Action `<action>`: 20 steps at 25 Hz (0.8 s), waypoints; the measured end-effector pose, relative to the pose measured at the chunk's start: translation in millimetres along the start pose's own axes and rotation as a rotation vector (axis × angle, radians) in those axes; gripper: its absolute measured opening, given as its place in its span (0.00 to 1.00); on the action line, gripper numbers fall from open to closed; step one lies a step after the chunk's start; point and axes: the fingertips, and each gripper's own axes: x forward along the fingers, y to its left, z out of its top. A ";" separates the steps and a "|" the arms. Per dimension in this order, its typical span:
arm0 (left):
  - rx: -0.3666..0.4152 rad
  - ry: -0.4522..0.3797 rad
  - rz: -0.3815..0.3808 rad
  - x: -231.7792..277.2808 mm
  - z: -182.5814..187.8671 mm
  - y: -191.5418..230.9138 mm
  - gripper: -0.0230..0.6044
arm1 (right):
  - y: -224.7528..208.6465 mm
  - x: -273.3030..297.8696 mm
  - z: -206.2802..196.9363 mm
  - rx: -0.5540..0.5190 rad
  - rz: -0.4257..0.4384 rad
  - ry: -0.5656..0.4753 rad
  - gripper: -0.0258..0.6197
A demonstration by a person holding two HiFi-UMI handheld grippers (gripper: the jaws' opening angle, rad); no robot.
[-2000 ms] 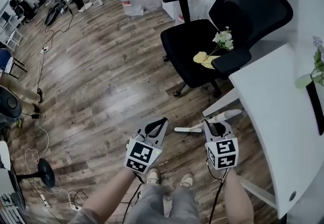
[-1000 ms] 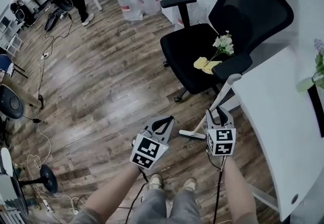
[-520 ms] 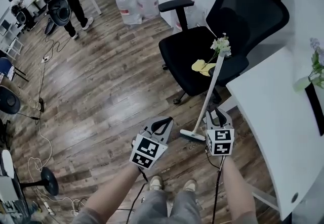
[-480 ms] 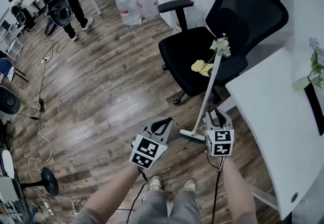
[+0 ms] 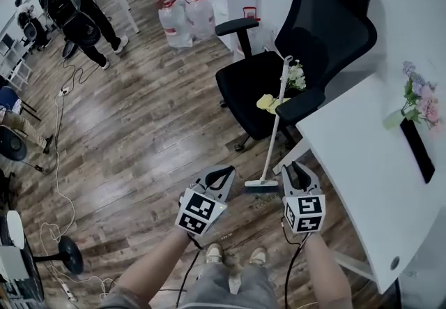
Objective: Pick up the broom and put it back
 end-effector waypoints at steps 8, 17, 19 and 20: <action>0.066 -0.074 -0.003 -61.6 70.6 -15.2 0.06 | 30.9 -95.7 78.4 0.057 0.066 -0.115 0.19; 0.107 -0.166 0.036 -137.1 138.9 -19.9 0.06 | 53.1 -195.0 158.2 0.080 0.118 -0.210 0.15; 0.128 -0.184 0.048 -155.5 150.9 -23.7 0.06 | 60.5 -215.4 172.9 0.047 0.131 -0.234 0.15; 0.140 -0.192 0.054 -164.2 156.7 -25.7 0.06 | 64.3 -224.4 179.7 0.023 0.137 -0.245 0.14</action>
